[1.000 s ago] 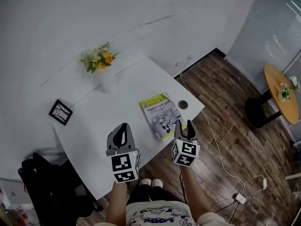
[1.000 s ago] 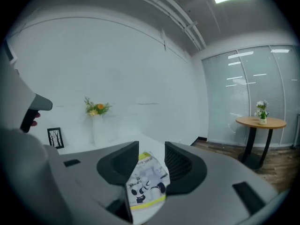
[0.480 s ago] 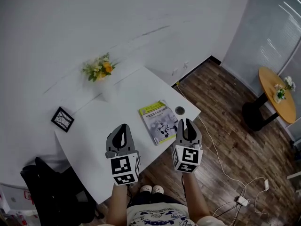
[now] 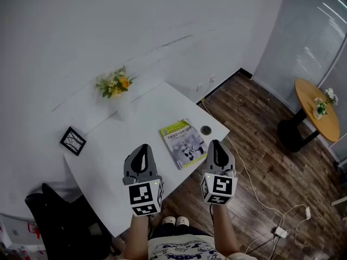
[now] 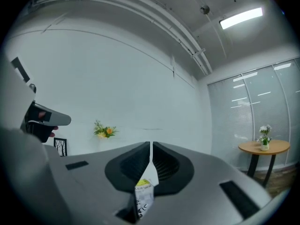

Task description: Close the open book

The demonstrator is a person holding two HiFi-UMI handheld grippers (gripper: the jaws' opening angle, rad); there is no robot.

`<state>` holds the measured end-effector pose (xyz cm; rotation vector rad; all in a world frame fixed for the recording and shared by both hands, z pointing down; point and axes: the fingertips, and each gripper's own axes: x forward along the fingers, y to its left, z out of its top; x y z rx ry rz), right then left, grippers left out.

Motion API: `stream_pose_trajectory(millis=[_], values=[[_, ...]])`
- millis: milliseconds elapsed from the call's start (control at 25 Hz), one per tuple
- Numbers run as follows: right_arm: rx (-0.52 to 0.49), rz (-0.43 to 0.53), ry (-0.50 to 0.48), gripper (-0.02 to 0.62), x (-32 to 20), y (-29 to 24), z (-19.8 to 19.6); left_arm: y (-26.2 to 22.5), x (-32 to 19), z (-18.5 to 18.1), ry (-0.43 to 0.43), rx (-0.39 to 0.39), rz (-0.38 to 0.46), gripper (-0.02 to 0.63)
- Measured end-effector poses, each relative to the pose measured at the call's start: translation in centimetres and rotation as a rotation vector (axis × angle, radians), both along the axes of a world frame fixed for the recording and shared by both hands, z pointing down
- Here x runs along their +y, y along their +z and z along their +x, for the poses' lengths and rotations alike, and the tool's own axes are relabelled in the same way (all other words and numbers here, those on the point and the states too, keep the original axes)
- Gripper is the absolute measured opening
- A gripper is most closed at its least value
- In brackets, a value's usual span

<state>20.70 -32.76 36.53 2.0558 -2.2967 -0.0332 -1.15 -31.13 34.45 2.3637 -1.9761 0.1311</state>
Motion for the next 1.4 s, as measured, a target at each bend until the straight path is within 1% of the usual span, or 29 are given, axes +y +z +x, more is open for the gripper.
stream_pose_trajectory(millis=[160,320,760,1400], values=[[-0.019,0.002,0.009,0.037,0.7,-0.2,0.1,-0.2,0.1,0.0,0.004,0.002,0.003,0.024],[-0.014,0.012,0.005,0.034,0.8,-0.7,-0.2,-0.4,0.1,-0.1,0.011,0.006,0.005,0.024],[-0.039,0.022,-0.003,0.029,1.1,-1.4,-0.8,-0.9,0.2,-0.1,0.026,0.009,0.014,0.025],[-0.055,0.024,0.008,0.028,1.8,-1.5,-1.0,-0.8,1.0,-0.8,0.010,0.010,0.013,0.024]])
